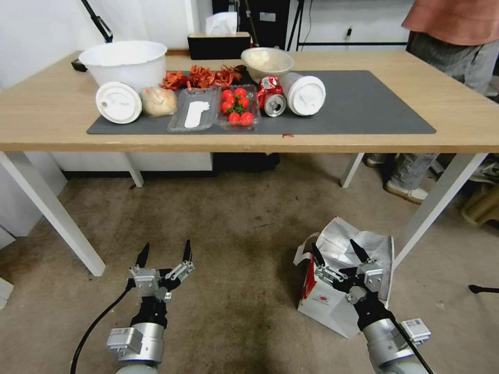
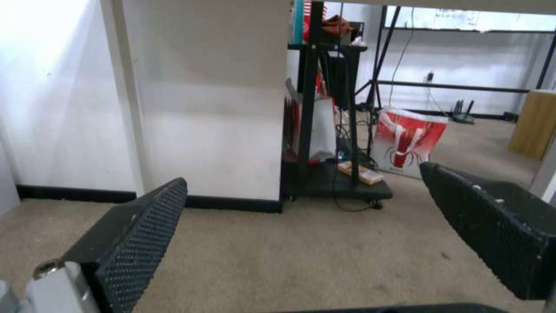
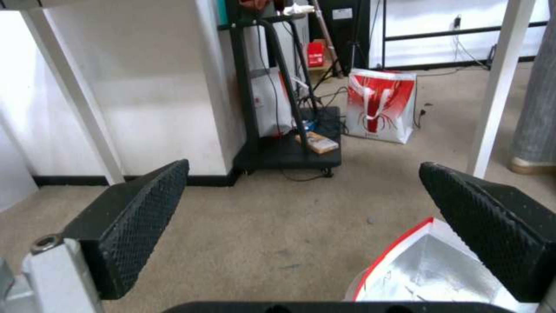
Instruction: Pick up the food delivery bag from the floor and place it on the table.
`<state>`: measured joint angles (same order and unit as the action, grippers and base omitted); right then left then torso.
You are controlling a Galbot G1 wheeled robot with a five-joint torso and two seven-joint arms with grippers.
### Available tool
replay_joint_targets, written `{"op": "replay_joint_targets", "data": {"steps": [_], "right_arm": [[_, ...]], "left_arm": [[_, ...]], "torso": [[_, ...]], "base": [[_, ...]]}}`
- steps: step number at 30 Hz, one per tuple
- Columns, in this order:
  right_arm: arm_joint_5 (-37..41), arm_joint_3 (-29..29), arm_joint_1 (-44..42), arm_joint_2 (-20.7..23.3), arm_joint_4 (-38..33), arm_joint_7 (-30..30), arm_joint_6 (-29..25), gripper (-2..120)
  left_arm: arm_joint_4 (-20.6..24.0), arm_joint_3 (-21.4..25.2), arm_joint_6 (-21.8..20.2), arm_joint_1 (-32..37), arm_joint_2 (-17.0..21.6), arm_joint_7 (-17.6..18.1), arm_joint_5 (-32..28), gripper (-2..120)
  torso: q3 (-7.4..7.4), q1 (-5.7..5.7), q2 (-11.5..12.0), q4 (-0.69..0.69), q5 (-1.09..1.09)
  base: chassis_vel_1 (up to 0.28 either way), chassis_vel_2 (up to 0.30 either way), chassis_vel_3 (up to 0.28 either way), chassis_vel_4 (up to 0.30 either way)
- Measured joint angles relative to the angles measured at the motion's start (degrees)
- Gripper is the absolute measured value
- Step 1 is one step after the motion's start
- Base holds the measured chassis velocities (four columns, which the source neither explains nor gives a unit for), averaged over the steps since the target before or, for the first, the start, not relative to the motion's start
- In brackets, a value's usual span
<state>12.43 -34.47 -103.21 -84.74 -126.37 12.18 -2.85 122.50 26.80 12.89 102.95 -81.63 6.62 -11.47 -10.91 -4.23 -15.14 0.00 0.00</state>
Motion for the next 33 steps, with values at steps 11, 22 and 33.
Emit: {"op": "replay_joint_targets", "data": {"steps": [11, 22, 33], "right_arm": [[-0.1, -0.1, -0.1, -0.2, -0.1, 0.0, -0.1, 100], [0.2, -0.6, -0.2, 0.2, -0.7, 0.0, -0.2, 100], [0.1, -0.4, -0.1, 0.1, -0.4, 0.2, -0.4, 100]], "left_arm": [[-0.2, 0.2, 0.1, -0.3, 0.7, 0.0, -0.3, 100], [-0.4, 0.8, 0.1, -0.5, 0.8, 0.0, -1.0, 100], [-0.3, 0.7, 0.2, -0.4, 0.3, -0.3, -0.9, 100]], "torso": [[2.34, 0.76, 3.1, 0.00, 0.00], [4.34, 1.29, 5.6, 0.01, 0.00], [6.34, 1.77, 8.1, 0.00, 0.00]], "base": [[0.000, 0.000, 0.000, 0.000], [0.000, 0.000, 0.000, 0.000], [0.000, 0.000, 0.000, 0.000]]}}
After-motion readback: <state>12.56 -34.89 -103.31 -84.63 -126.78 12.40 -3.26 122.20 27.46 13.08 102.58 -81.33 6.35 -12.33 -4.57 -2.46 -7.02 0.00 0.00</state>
